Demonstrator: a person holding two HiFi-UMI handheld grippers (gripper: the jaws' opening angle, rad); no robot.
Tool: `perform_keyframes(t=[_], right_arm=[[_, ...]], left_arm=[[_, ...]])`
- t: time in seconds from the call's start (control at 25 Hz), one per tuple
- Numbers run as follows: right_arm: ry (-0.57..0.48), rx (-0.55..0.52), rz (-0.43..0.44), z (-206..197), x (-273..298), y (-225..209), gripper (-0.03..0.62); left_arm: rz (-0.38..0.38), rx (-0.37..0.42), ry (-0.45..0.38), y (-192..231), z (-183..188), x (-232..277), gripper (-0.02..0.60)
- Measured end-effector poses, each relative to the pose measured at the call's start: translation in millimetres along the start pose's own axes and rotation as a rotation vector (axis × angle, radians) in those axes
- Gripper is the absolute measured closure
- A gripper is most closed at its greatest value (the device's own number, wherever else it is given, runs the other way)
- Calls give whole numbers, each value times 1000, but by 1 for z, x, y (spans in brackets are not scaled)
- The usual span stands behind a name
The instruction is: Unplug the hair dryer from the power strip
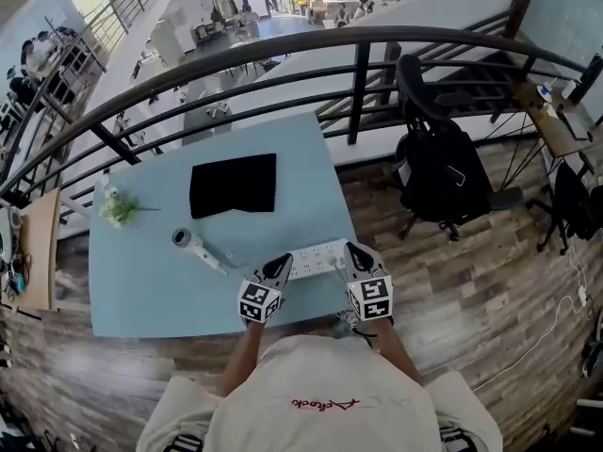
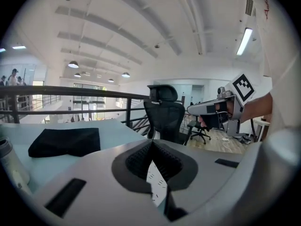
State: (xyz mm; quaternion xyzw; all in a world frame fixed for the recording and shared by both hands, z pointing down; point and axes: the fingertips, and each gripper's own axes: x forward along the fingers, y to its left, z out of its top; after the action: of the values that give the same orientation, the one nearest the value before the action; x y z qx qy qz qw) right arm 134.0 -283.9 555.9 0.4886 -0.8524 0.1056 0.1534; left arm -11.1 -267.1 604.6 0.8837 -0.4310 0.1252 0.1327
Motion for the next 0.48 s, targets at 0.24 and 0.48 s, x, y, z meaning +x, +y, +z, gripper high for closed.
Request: perform_keyframes(t=[0.24,0.48], right_arm=[[19,5,94,-7,6,-20,579],[48,33,138,-24,13,-22,579]], left_arm=[[129,-12,32,6,-2,2,575],[150,-7,87,-4,-17,2,575]])
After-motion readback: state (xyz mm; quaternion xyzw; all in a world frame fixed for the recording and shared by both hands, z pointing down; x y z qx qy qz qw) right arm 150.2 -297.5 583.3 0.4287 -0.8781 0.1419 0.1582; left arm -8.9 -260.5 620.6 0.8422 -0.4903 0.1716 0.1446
